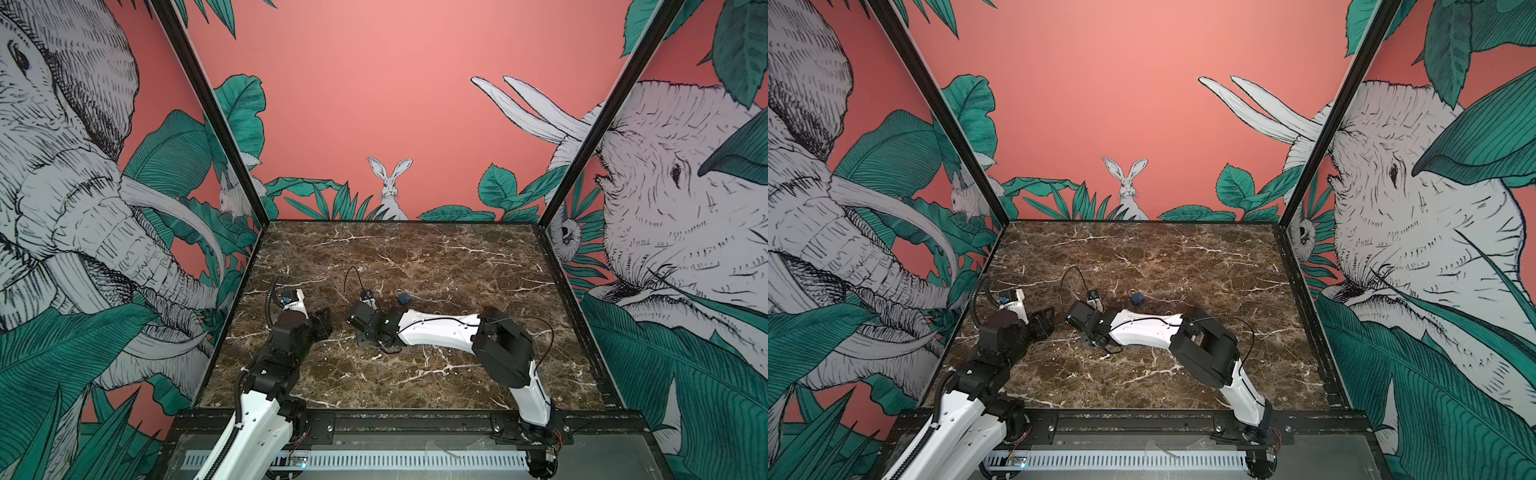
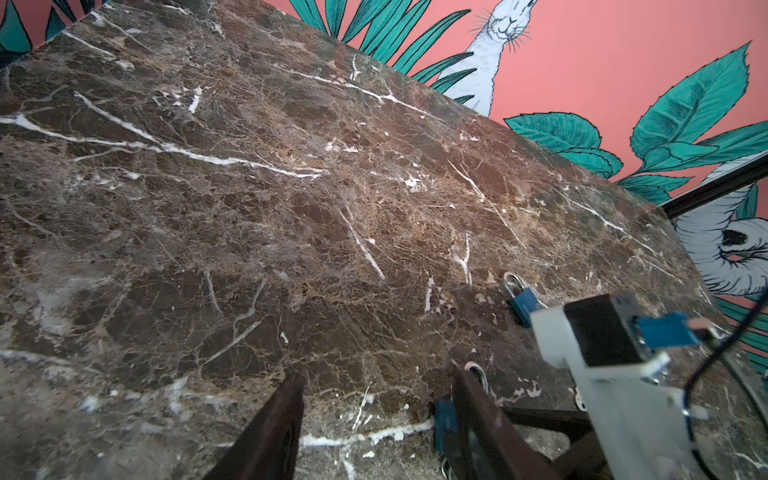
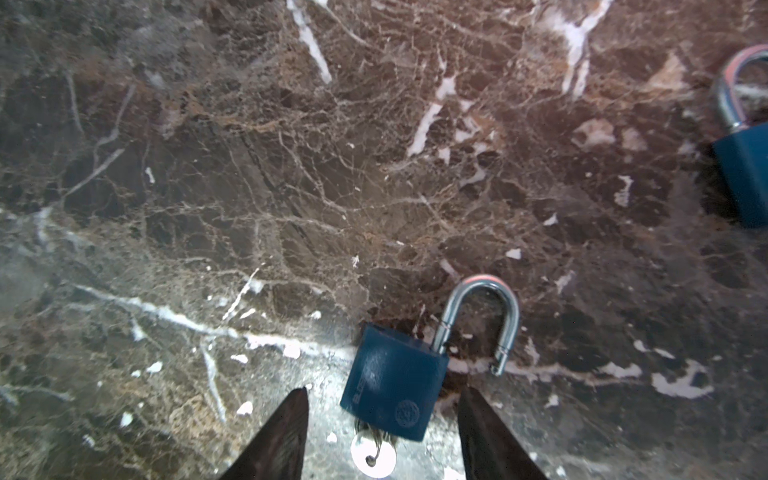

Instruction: Lock with the key

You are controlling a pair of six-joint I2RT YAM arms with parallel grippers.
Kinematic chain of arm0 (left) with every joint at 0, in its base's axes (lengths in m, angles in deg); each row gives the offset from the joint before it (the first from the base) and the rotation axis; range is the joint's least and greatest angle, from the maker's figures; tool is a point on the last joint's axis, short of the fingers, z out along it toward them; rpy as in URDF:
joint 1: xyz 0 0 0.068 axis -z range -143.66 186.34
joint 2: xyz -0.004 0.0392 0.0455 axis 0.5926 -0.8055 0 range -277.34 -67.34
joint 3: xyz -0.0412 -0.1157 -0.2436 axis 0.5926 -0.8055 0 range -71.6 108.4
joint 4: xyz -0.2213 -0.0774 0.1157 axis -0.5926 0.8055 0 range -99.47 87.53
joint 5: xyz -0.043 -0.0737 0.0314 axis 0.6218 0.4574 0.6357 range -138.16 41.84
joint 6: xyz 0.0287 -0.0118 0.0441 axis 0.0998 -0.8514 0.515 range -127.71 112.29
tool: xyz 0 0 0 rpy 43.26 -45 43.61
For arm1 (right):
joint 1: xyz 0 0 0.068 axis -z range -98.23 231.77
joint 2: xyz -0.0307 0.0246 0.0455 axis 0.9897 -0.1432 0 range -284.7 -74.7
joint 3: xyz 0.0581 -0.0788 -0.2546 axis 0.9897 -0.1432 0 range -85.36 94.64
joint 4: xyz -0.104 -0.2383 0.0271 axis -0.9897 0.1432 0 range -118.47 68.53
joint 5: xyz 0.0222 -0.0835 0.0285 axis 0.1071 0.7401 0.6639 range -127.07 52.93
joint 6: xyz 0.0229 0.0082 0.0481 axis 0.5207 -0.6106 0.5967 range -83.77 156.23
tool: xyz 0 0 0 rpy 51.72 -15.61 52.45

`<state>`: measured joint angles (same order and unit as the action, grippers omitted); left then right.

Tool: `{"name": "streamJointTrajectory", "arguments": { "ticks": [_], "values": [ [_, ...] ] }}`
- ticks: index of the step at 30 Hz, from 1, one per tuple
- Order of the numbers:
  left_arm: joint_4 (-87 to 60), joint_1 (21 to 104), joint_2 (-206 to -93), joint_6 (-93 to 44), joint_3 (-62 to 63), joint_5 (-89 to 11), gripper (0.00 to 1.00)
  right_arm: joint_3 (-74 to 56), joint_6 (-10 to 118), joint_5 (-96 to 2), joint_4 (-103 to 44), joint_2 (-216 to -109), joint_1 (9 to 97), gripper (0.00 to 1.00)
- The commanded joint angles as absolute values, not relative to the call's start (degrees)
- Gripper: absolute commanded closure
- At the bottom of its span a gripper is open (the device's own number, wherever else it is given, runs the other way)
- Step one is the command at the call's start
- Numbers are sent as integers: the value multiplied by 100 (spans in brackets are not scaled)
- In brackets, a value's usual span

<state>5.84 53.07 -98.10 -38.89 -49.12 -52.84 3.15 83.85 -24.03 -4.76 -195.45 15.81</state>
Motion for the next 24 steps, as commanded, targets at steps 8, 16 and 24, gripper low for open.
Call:
{"name": "streamJointTrajectory", "arguments": {
  "ticks": [8,16,24],
  "values": [
    [499,5256,-9740,-3716,-4999,-5123,41,668,8396,-2190,-92,-19924,1580,48],
    [465,5250,-9849,-3658,-5000,-5002,41,655,8396,-2317,-40,-20086,1583,51],
    [468,5242,-9823,-3670,-5025,-4938,41,513,8352,-2450,-50,-20121,1585,57]
  ]
}}
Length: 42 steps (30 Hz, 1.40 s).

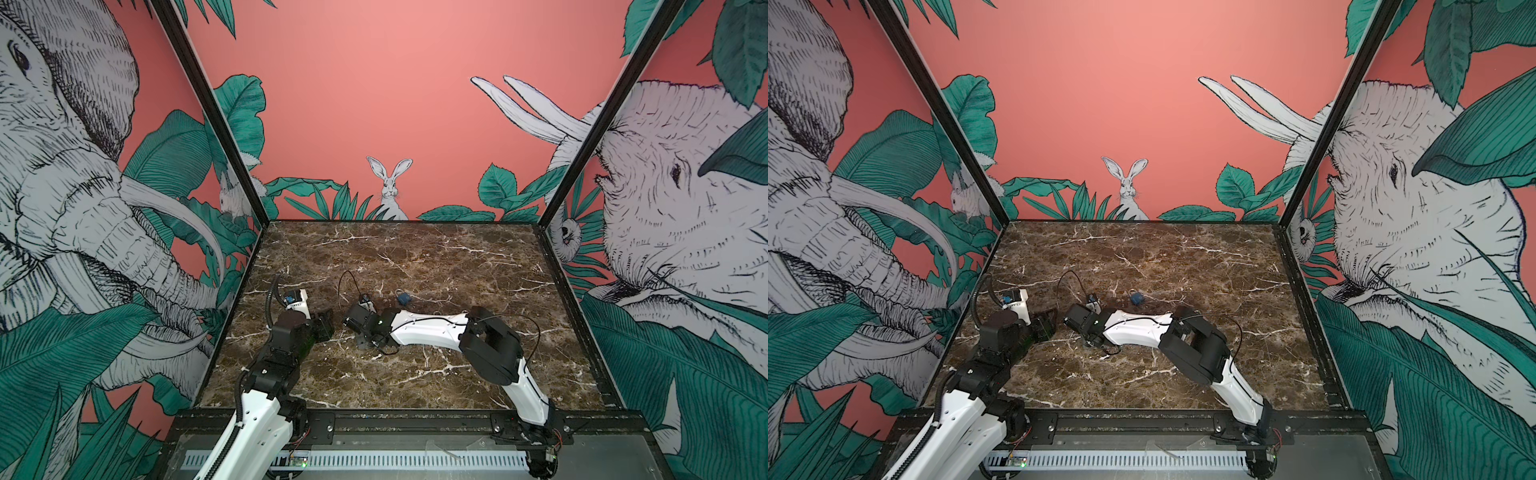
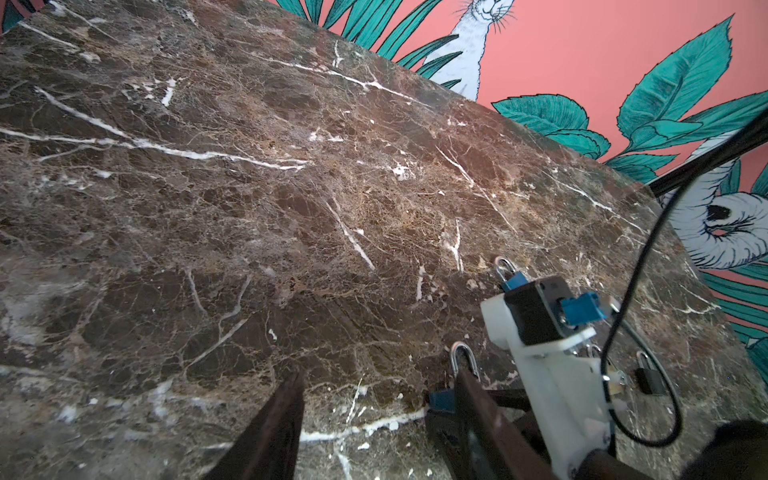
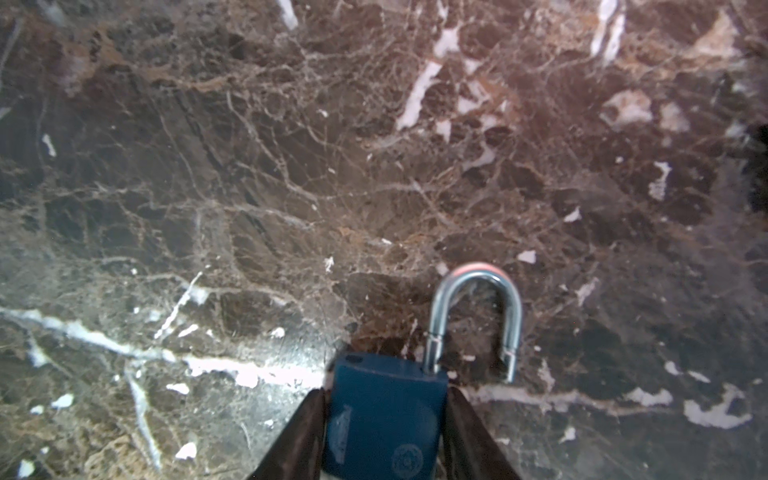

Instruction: Lock with the key

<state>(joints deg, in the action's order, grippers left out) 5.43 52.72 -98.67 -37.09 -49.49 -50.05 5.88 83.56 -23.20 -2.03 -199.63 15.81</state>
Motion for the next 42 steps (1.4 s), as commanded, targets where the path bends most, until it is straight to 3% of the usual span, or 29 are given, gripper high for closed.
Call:
{"name": "streamJointTrajectory", "arguments": {
  "ticks": [1,8,10,12,16,21,27,42],
  "values": [
    [471,5242,-9814,-3662,-5016,-4939,41,466,8352,-2459,-80,-20094,1593,58],
    [226,5241,-10035,-3699,-5044,-4675,44,-75,8064,-2696,-465,-19713,1756,68],
    [84,5242,-10182,-3741,-5026,-4458,46,-420,7767,-2830,-833,-19415,1864,79],
    [-114,5242,-10386,-3759,-5016,-4244,47,-944,7391,-3032,-1390,-19004,2006,100],
    [-564,5242,-10901,-3792,-4943,-3701,53,-1792,6502,-3767,-2188,-18242,2388,100],
    [-1462,5247,-11756,-3801,-4801,-2356,55,-2273,5379,-4135,-2127,-17332,2699,100],
    [-2341,5512,-12915,-4128,-4364,-554,40,-2621,4612,-4320,-2038,-16376,2763,100],
    [-2687,6257,-13498,-4553,-3839,-140,44,-2274,4191,-4313,-1367,-15667,2757,100]
  ]
}}
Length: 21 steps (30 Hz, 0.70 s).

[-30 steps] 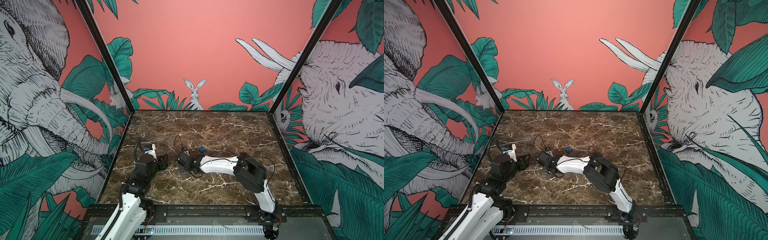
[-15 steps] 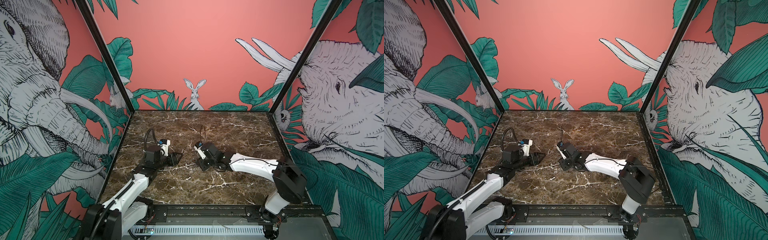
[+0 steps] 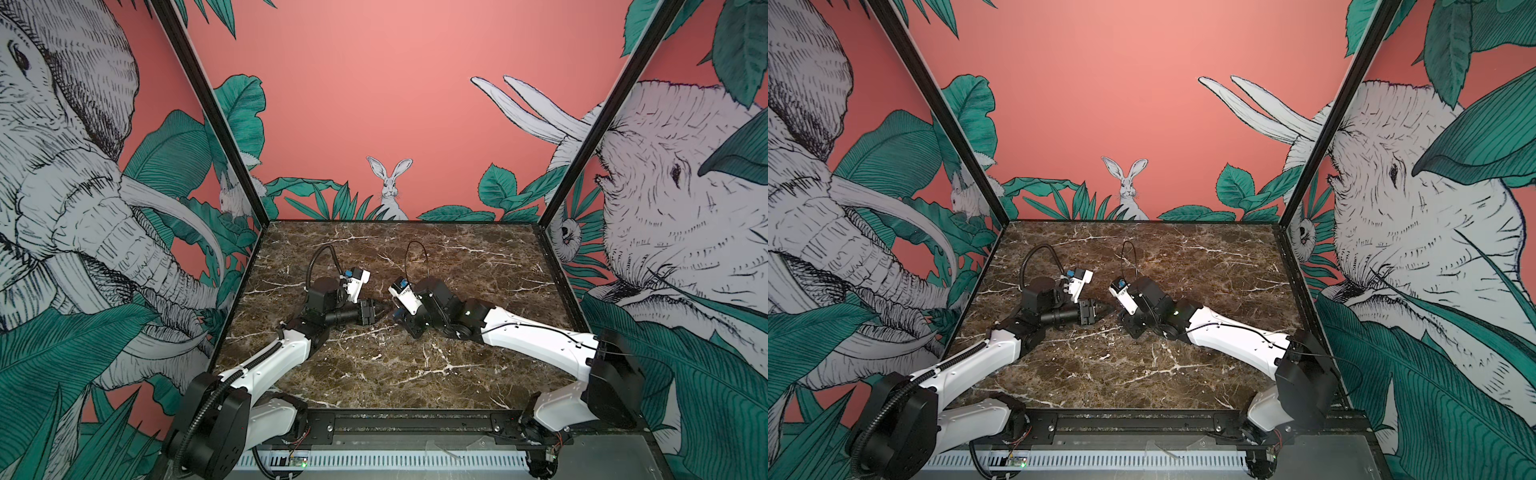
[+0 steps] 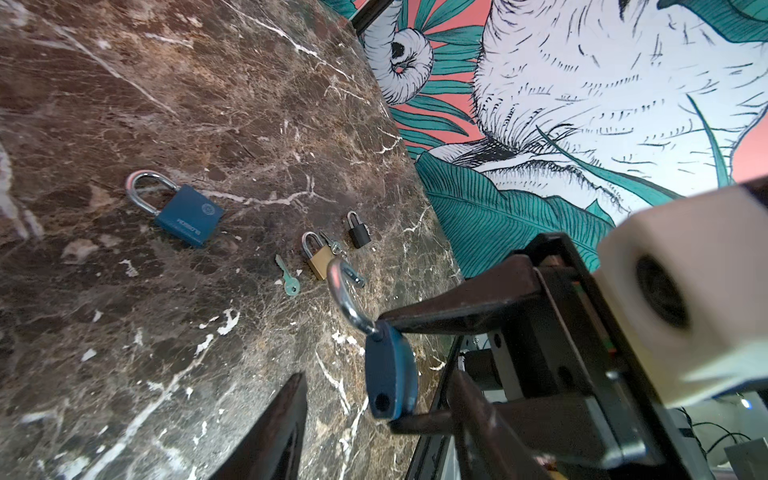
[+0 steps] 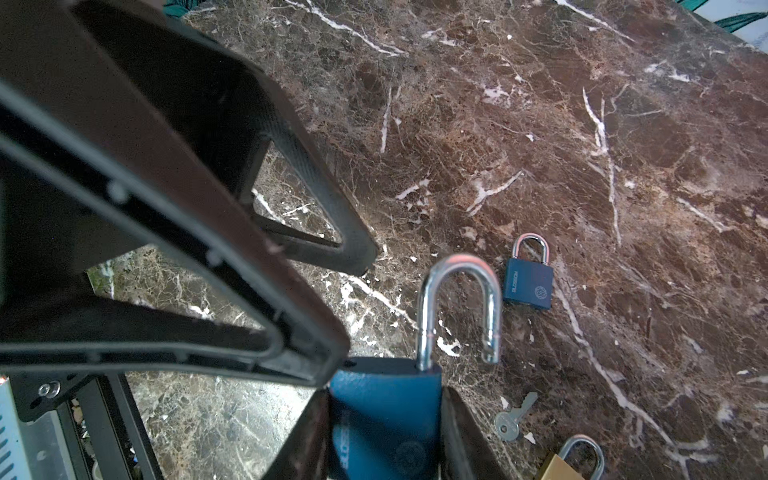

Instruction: Lock with the key

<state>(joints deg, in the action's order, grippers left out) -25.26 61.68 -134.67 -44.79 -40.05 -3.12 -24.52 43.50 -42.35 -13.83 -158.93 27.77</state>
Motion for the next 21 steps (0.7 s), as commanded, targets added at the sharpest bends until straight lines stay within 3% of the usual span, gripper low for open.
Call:
{"name": "streamJointTrajectory", "arguments": {
  "ticks": [1,21],
  "values": [
    [-2680,6293,-13526,-4550,-3816,-127,45,-2253,4164,-4307,-1330,-15647,2749,100],
    [-2766,6707,-14162,-4504,-3462,234,58,-2098,3948,-4218,-1163,-15555,2618,100]
  ]
}}
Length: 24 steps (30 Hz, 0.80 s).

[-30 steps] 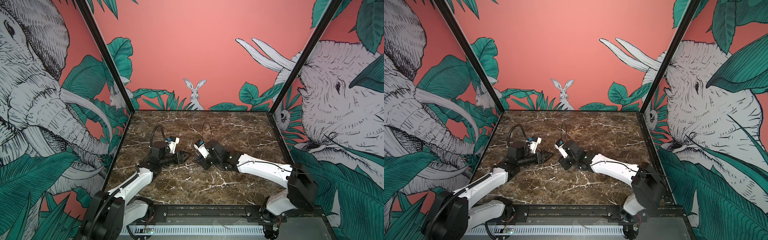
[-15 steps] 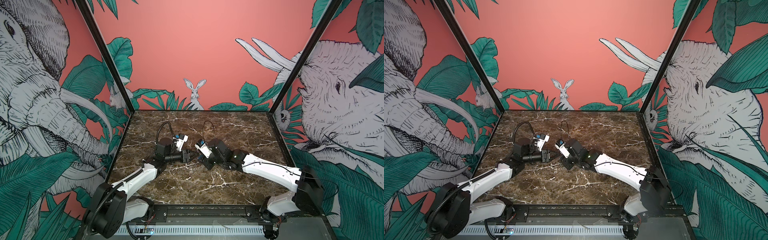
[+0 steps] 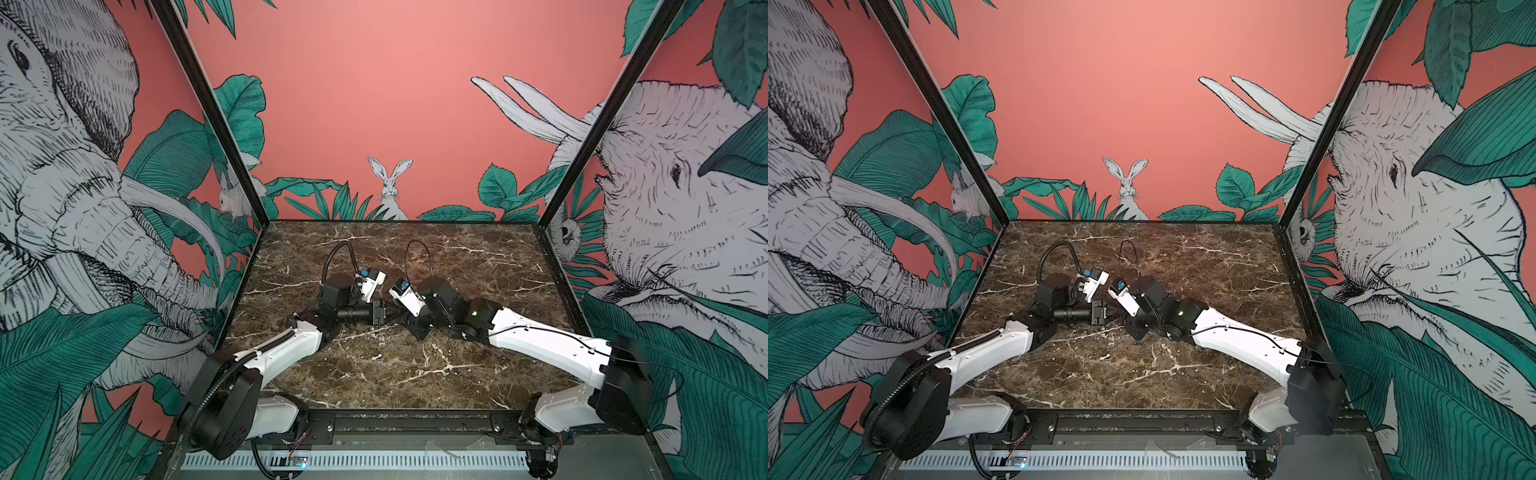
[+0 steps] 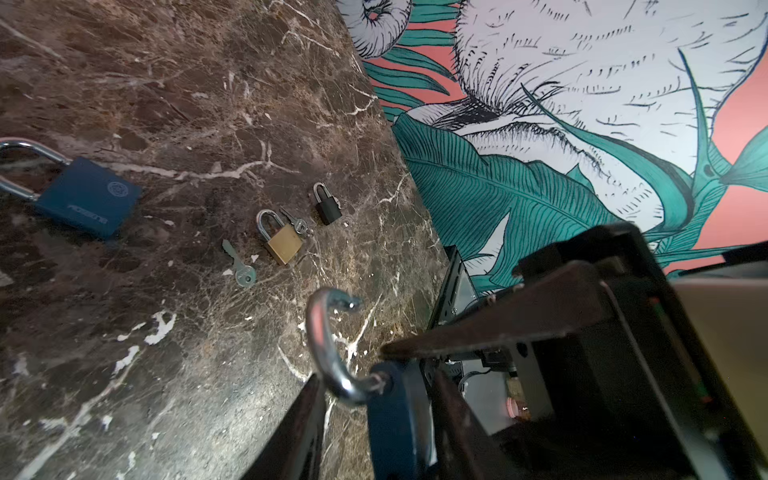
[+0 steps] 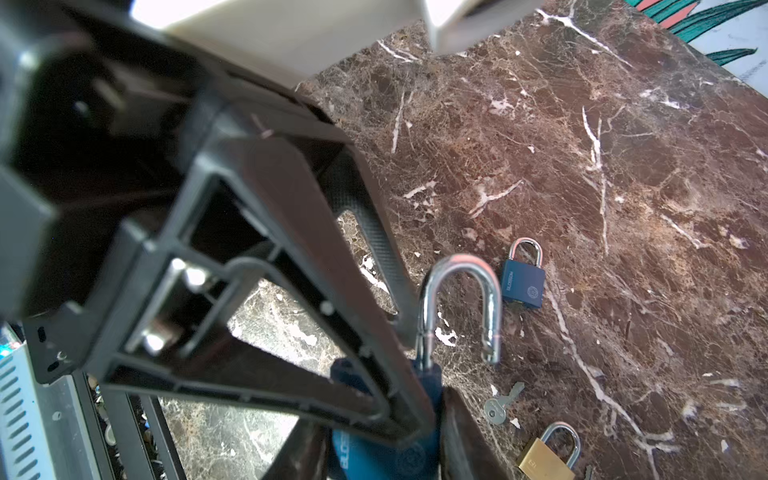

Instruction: Lock with the key

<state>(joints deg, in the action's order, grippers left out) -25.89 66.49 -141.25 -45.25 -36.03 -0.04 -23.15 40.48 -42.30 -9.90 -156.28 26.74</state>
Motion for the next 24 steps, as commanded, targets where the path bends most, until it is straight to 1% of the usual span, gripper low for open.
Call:
{"name": "streamJointTrajectory", "arguments": {
  "ticks": [1,10,19,21,23,24],
  "values": [
    [-2783,6719,-14184,-4514,-3452,280,59,-2085,3933,-4208,-1161,-15562,2618,100],
    [-3010,6761,-14240,-4668,-3513,502,69,-2050,3775,-3862,-1115,-15527,2604,100],
    [-3374,6842,-14502,-4900,-3503,819,81,-2043,3598,-3383,-1180,-15556,2596,100],
    [-3381,6851,-14521,-4902,-3504,807,87,-2043,3599,-3366,-1213,-15539,2598,100],
    [-3404,6858,-14540,-4912,-3495,792,98,-2066,3609,-3319,-1266,-15523,2597,100],
    [-3424,6858,-14548,-4936,-3487,781,100,-2076,3613,-3296,-1288,-15513,2608,100]
  ]
}}
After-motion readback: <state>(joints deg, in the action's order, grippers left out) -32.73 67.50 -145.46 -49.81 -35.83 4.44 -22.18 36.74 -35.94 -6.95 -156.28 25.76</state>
